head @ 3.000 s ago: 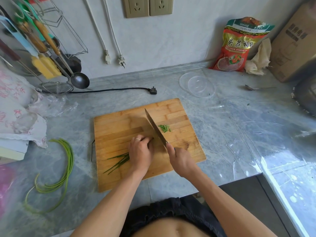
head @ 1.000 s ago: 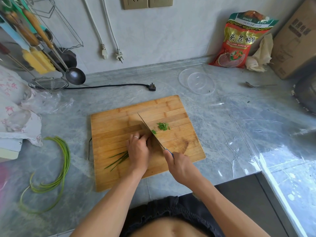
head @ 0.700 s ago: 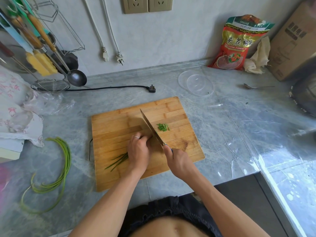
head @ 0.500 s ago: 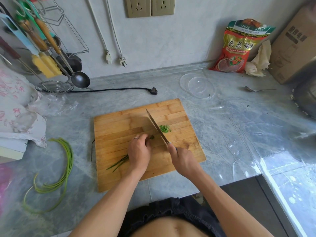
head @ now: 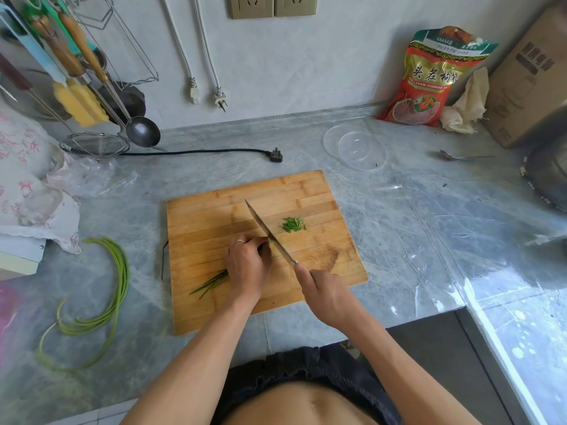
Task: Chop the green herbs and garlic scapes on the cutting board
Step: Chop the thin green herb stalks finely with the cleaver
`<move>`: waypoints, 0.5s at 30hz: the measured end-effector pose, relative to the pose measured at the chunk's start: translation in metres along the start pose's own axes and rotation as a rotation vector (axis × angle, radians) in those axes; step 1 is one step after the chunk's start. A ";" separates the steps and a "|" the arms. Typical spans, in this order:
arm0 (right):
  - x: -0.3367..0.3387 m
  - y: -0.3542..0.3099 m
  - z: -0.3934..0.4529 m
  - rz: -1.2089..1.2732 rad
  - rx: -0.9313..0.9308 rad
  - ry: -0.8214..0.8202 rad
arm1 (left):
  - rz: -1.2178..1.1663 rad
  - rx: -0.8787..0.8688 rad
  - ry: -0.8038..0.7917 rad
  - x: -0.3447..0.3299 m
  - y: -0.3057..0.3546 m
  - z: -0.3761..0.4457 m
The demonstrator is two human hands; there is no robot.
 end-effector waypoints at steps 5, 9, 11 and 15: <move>0.001 0.000 0.001 -0.017 -0.018 -0.014 | -0.045 0.006 -0.028 -0.001 -0.006 0.004; -0.002 0.001 0.000 -0.034 -0.023 -0.011 | -0.046 0.025 -0.055 -0.003 -0.010 0.008; -0.002 0.002 0.000 -0.037 -0.025 -0.004 | -0.023 0.027 -0.065 -0.004 -0.008 0.008; -0.002 0.000 -0.002 -0.026 -0.019 0.010 | -0.009 0.032 -0.075 -0.006 -0.010 0.008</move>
Point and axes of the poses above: each hand's wrist, its own z-axis towards the middle knuckle, its own x-axis out of the back of the hand, y = z × x, the point moved 6 cm from there along z, towards the middle knuckle, and after that the axes turned 4 degrees about -z, right-handed, at the moved point
